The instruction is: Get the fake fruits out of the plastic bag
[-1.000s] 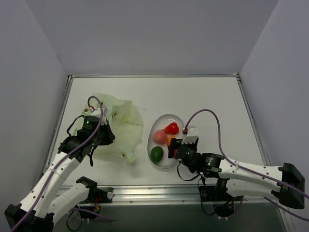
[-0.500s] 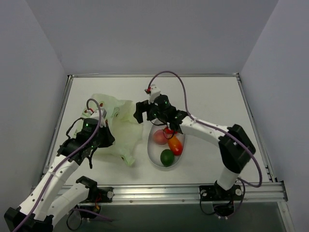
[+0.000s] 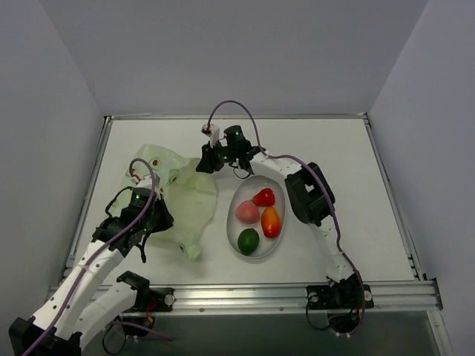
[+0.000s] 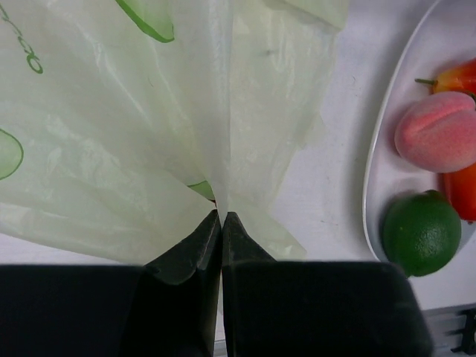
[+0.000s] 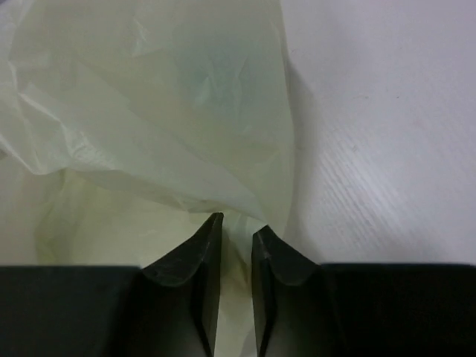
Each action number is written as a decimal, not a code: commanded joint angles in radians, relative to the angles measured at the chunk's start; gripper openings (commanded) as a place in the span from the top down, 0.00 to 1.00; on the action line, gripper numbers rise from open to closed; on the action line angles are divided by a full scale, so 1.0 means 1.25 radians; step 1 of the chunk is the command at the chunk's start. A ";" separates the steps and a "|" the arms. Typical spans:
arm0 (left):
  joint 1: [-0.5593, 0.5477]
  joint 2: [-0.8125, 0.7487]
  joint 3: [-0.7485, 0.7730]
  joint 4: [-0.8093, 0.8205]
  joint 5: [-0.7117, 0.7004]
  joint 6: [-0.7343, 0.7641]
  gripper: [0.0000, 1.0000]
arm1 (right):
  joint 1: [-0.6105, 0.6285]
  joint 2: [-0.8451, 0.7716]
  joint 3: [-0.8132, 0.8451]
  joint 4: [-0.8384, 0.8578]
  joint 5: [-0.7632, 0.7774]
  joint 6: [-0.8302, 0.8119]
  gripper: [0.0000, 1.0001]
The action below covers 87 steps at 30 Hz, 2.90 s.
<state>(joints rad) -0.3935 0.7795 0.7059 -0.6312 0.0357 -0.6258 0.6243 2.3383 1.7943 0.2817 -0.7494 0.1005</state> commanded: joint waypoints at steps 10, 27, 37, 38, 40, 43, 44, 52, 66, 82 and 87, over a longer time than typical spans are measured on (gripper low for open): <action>0.002 0.071 -0.013 0.064 -0.238 -0.064 0.98 | 0.002 -0.378 -0.493 0.350 0.231 0.196 1.00; -0.096 -0.052 0.001 0.183 -0.112 -0.112 0.98 | 0.170 -0.579 -0.489 0.060 0.667 0.099 0.34; -0.095 -0.011 0.034 0.240 -0.085 -0.098 0.98 | 0.324 -0.509 -0.606 0.311 0.678 0.176 0.97; -0.095 -0.017 0.035 0.239 -0.081 -0.098 0.97 | 0.324 -0.457 -0.594 0.341 0.673 0.174 0.97; -0.096 -0.022 0.038 0.229 -0.072 -0.098 0.98 | 0.324 -0.410 -0.550 0.372 0.672 0.172 0.96; -0.096 -0.025 0.054 0.196 -0.071 -0.091 0.98 | 0.320 -0.342 -0.500 0.432 0.683 0.166 0.93; -0.096 -0.027 0.060 0.184 -0.076 -0.086 0.98 | 0.315 -0.301 -0.482 0.447 0.723 0.153 0.92; -0.063 0.004 0.280 -0.011 -0.210 -0.008 0.31 | 0.279 -0.216 -0.431 0.502 0.717 0.180 0.75; 0.307 0.657 0.639 0.140 0.162 0.256 0.32 | 0.269 -0.236 -0.552 0.588 0.641 0.242 0.76; 0.419 1.114 0.967 0.056 0.532 0.410 0.23 | 0.254 -0.259 -0.551 0.560 0.587 0.239 0.76; 0.418 1.155 0.953 0.101 0.602 0.376 0.40 | 0.231 -0.238 -0.526 0.549 0.588 0.246 0.75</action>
<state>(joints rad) 0.1307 2.2196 1.8786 -0.5293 0.6861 -0.1524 0.9367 2.0735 1.0920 0.9524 -0.0143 0.3977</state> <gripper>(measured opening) 0.621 0.247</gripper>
